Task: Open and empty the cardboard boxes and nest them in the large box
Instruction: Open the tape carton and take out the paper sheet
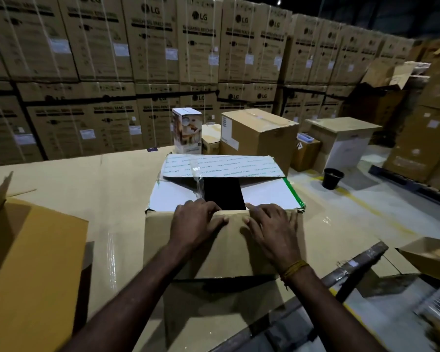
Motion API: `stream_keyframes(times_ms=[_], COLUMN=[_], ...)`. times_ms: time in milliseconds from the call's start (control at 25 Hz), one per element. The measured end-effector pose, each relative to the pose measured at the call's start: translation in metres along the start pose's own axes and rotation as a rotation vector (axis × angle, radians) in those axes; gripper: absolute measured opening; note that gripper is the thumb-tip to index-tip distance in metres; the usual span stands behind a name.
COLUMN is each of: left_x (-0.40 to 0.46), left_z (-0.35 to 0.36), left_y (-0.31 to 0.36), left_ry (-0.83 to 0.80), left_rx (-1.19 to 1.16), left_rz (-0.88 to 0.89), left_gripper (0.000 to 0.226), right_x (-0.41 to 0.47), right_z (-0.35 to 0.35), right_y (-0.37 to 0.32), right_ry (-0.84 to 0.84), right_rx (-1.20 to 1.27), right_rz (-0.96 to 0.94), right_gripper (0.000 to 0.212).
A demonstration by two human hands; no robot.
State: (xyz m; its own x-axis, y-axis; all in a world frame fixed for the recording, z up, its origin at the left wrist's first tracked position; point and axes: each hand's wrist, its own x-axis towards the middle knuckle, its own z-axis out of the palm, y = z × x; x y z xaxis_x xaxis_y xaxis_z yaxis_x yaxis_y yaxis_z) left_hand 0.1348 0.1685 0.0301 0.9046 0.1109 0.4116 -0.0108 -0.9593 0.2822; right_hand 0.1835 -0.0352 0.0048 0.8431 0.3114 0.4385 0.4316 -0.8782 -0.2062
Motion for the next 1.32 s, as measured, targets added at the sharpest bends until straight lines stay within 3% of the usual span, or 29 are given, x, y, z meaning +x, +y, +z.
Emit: stream_keyframes(times_ms=[120,240,360,480,560,800,920,1080,1320], left_x=[0.019,0.048,0.075,0.095,0.104,0.146,0.183,0.221,0.239], left_z=[0.000,-0.001,0.002,0.012,0.017,0.023,0.028,0.048,0.077], left_y=[0.002,-0.012,-0.026,-0.028,-0.029,-0.030,-0.036,-0.048,-0.071], left_ry=[-0.042,-0.194,-0.405,-0.463,-0.411,-0.125,-0.028,-0.079,-0.312], left_rx=[-0.030,-0.061,-0.047,-0.024,-0.001,0.133,0.221,0.319,0.226], left_rz=[-0.142,-0.268,-0.307,-0.275,-0.264,-0.219,-0.245,-0.259,-0.390], left_gripper=[0.046,0.037,0.070,0.086,0.089,0.098,0.097,0.095,0.091], right_x=[0.034,0.078,0.119,0.145,0.155,0.198,0.232,0.268,0.288], right_z=[-0.002,-0.003,-0.001,0.009,0.016,0.029,0.044,0.063,0.086], right_y=[0.000,0.007,0.011,0.016,0.020,0.028,0.034,0.048,0.068], right_ry=[-0.062,-0.265,-0.549,-0.741,-0.715,-0.337,-0.308,-0.370,-0.474], right_rx=[-0.065,-0.040,0.023,-0.034,-0.046,-0.041,-0.028,-0.111,-0.220], right_rz=[0.082,0.055,-0.063,-0.162,-0.205,-0.284,-0.225,-0.197,-0.183], right_gripper=[0.063,0.052,0.063,0.077,0.084,0.098,0.099,0.100,0.101])
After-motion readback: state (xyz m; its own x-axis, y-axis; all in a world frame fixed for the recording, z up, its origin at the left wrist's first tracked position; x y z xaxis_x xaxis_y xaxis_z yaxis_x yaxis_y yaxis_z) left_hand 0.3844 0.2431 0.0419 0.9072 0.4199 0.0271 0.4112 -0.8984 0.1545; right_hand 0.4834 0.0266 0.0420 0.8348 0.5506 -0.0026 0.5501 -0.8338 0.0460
